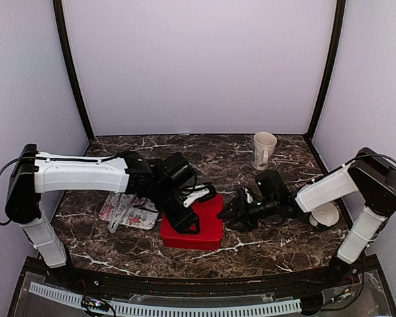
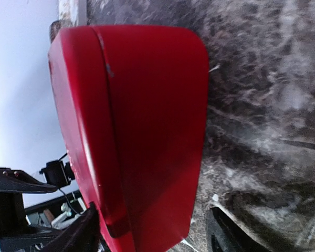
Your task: Pack the chocolate
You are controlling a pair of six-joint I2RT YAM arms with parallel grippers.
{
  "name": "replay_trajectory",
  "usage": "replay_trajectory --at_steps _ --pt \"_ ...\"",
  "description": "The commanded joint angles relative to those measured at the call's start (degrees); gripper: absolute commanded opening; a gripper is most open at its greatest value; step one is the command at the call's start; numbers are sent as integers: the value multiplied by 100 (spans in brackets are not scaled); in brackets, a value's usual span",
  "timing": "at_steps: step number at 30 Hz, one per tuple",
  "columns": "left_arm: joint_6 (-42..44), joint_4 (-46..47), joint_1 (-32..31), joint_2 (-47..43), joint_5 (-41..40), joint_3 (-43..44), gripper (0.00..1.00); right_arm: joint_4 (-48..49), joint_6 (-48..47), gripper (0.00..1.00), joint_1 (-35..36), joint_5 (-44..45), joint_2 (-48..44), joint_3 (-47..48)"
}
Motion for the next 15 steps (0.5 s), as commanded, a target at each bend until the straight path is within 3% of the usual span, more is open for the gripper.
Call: replay_trajectory --at_steps 1,4,8,15 --pt "-582 -146 114 -1289 90 -1059 54 -1718 -947 79 -306 545 -642 719" --pt "-894 -234 106 -1875 234 -1805 52 -2416 -1606 84 -628 717 -591 1450" --pt "-1300 -122 62 -2442 287 -2529 49 -3144 -2550 84 -751 618 398 2972" --pt "-2176 954 132 -2007 385 -3022 45 -3012 -2892 75 -710 -153 1867 4327"
